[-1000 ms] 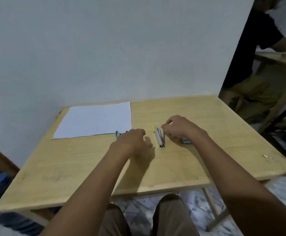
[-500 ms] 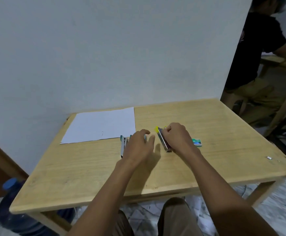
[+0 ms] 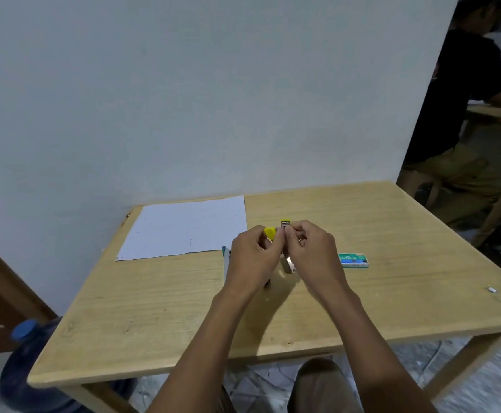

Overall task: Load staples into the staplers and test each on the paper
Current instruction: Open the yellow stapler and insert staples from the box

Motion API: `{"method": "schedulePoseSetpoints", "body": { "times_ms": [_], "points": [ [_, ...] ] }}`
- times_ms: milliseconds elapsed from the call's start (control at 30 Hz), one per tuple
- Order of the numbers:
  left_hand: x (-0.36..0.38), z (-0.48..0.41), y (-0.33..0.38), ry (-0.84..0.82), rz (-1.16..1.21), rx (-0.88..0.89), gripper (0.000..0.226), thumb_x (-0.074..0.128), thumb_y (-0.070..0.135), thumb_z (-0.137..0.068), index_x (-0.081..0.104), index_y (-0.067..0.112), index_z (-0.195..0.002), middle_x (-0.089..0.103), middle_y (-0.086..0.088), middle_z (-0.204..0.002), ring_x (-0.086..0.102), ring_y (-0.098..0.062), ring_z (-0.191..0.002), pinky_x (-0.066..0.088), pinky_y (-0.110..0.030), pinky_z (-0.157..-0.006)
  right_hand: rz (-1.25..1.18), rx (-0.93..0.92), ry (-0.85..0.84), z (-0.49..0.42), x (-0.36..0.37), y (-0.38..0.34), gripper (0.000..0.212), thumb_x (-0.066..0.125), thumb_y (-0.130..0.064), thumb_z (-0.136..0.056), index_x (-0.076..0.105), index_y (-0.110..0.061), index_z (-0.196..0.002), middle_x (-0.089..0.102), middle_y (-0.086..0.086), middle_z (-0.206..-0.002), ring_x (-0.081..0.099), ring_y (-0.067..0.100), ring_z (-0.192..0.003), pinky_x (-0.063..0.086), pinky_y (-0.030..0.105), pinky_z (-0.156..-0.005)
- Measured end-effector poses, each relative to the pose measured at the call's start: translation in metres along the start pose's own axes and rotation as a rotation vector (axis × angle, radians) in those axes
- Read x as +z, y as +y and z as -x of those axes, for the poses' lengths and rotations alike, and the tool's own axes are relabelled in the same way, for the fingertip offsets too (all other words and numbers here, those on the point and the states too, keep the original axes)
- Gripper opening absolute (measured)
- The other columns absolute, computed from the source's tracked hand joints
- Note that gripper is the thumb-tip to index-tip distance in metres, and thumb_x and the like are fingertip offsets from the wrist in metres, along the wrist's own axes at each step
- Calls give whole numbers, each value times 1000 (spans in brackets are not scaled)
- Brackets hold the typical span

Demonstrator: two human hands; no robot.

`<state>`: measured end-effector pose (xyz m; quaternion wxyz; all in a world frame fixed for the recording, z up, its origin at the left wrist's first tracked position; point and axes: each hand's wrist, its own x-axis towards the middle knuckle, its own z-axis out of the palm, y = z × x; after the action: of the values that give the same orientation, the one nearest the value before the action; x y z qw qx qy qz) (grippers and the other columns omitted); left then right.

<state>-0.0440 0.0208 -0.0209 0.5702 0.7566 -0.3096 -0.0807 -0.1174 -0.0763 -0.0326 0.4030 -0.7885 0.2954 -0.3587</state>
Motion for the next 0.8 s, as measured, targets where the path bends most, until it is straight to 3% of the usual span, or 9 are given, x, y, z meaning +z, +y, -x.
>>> {"method": "schedulePoseSetpoints", "body": {
  "times_ms": [67,200,300,367,500,567,700,800],
  "points": [
    [-2,2,2,24,15,27,41,65,35,-91,62,0,-72,50,1,-53,40,-9,-49,33,-20,-48,-21,-7,32,0,5,-3,16,56,-28,-98,70,-20,-100,71,-8,-79,67,8,-70,53,27,-61],
    [-10,5,4,61,64,33,35,63,32,-90,65,5,-68,59,-8,-57,38,-10,-48,34,-24,-50,-36,57,166,-7,9,-3,22,54,-27,-99,68,-15,-88,68,-6,-68,62,1,-58,44,17,-51],
    [-19,14,4,-16,123,1,24,62,28,-91,75,22,-72,70,-1,-65,45,-8,-52,34,-19,-50,-141,169,301,-22,-1,3,31,52,-31,-98,66,-15,-76,70,2,-66,67,18,-62,53,35,-60],
    [-22,18,4,-72,168,-30,21,62,28,-93,78,24,-80,74,3,-71,45,-9,-54,35,-19,-53,-228,197,308,-27,-5,3,28,54,-32,-97,63,-21,-73,72,6,-70,70,30,-68,58,46,-67],
    [-24,14,2,-23,332,-103,18,66,30,-92,78,26,-80,69,-1,-73,38,-7,-50,36,-26,-58,-301,190,199,-24,-5,2,13,57,-34,-97,63,-25,-91,74,2,-79,74,22,-67,61,48,-71],
    [-25,12,0,9,365,-118,17,68,31,-91,77,21,-82,64,-2,-71,40,-9,-53,37,-27,-59,-381,276,155,-22,-3,3,8,57,-29,-98,58,-22,-102,74,1,-79,74,21,-63,61,48,-73],
    [-27,11,-2,77,324,-105,25,65,39,-93,73,17,-83,52,-1,-66,41,-14,-59,37,-28,-59,-368,490,-1,-20,4,12,37,52,-17,-95,41,-19,-131,71,6,-92,74,22,-75,62,43,-73],
    [-29,7,0,127,325,-91,31,60,39,-95,68,15,-78,50,-4,-66,40,-17,-60,37,-30,-59,-46,459,-142,-16,6,13,49,51,-42,-92,41,-28,-138,60,-1,-111,63,26,-106,51,53,-94]
  ]
}}
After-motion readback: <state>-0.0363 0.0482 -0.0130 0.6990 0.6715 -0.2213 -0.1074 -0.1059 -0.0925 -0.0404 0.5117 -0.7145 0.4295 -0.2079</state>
